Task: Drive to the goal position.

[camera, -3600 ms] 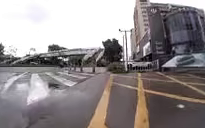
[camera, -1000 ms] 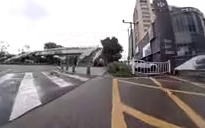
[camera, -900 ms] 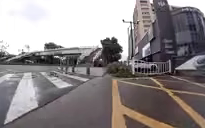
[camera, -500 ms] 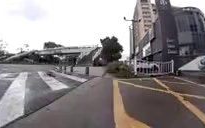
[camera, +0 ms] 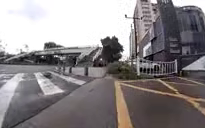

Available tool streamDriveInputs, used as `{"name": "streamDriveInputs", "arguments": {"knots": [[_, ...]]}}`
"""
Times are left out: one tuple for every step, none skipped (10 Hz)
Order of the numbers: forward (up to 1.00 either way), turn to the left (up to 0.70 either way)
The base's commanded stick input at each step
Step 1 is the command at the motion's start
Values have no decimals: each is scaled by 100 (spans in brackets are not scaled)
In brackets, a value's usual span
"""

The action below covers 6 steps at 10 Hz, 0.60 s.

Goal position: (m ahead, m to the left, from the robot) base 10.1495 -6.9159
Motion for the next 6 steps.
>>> {"name": "streamDriveInputs", "arguments": {"knots": [[70,0],[70,0],[70,0],[70,0],[70,0],[70,0]]}}
